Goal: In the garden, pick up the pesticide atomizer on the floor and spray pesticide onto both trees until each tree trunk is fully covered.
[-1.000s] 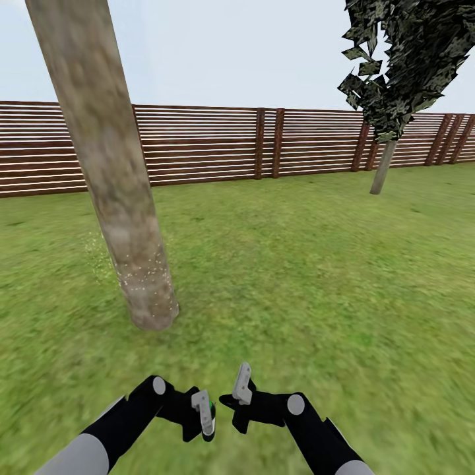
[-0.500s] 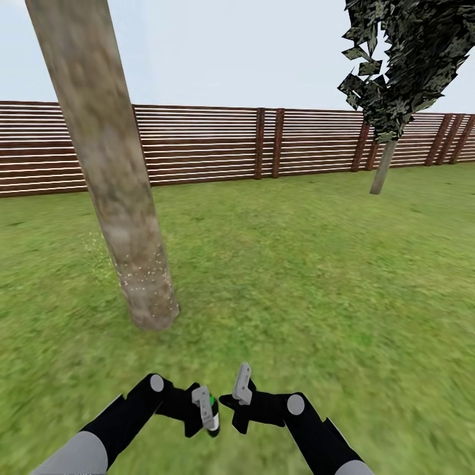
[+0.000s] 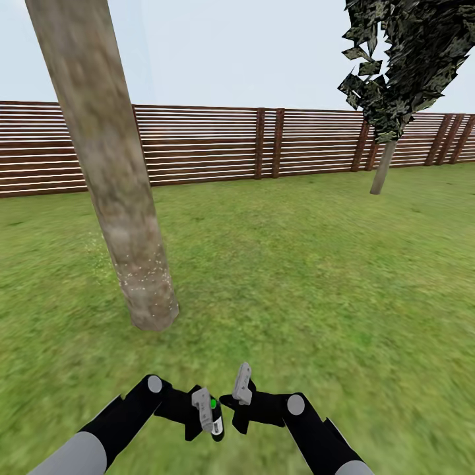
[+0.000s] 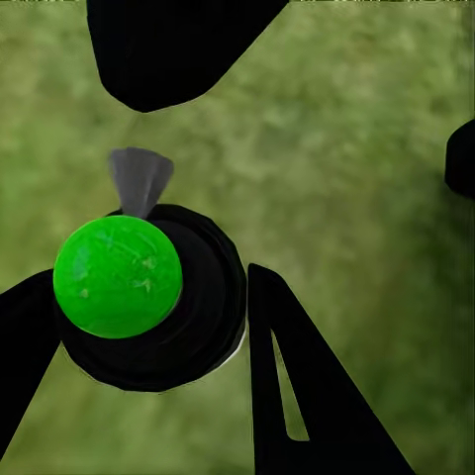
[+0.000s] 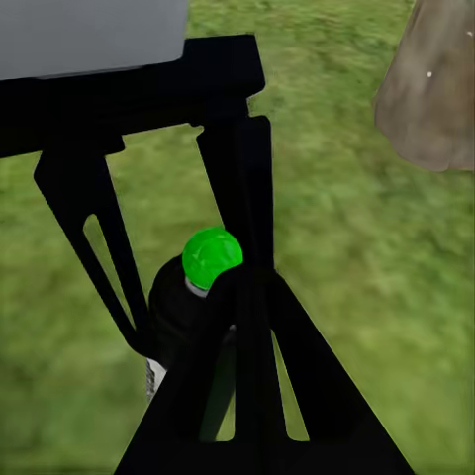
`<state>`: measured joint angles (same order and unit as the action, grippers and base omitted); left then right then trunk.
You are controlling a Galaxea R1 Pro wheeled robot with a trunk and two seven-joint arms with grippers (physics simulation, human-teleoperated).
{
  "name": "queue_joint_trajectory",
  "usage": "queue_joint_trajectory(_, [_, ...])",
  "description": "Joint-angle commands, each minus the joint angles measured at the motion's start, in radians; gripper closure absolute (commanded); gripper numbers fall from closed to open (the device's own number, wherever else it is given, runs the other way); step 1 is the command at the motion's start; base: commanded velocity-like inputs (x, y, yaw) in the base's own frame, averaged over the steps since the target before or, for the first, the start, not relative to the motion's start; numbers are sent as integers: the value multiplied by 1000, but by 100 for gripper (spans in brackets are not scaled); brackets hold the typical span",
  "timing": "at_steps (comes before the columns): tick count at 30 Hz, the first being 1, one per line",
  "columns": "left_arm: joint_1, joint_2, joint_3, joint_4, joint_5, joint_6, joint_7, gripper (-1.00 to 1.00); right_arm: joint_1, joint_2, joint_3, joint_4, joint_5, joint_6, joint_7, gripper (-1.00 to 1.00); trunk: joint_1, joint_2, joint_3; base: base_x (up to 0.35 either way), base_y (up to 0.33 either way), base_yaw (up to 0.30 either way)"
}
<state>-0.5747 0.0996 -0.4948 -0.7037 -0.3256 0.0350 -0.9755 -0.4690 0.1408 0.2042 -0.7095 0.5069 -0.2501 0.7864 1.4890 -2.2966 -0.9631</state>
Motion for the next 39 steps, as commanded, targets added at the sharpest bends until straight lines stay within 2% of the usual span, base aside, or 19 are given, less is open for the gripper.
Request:
queue_joint_trajectory(1, [0,1,-2,-2,0,3,-2,100,0,0,-1,-1,10,-6,0,100,0,0,-1,0,0,0])
queue_joint_trajectory(4, [0,4,-2,-2,34,2,-3,100,0,0,-1,-1,10,-6,0,100,0,0,-1,0,0,0])
queue_joint_trajectory(11, [-1,6,-2,-3,60,1,-3,100,0,0,-2,-1,11,-6,0,100,0,0,-1,0,0,0])
queue_joint_trajectory(24, [-7,0,-3,0,66,-10,-5,100,0,-3,-3,2,13,-6,0,100,0,0,-1,0,0,0])
queue_joint_trajectory(29, [-21,6,-6,99,44,-9,4,100,0,-3,-3,2,13,-7,0,100,0,0,-1,0,0,0])
queue_joint_trajectory(32, [-73,11,-6,191,-45,-8,6,100,0,-3,-3,2,13,-6,0,100,0,0,-1,0,0,0])
queue_joint_trajectory(34, [-86,43,-5,213,-73,-9,6,100,0,-3,-3,2,13,-6,0,100,0,0,-1,0,0,0])
queue_joint_trajectory(37, [-87,115,-5,220,-82,-11,5,100,0,-3,-2,2,13,-6,0,100,0,0,-1,0,0,0])
queue_joint_trajectory(39, [-82,176,-6,220,-84,-10,4,100,0,-3,-4,3,14,-6,-1,100,0,0,-1,0,0,0])
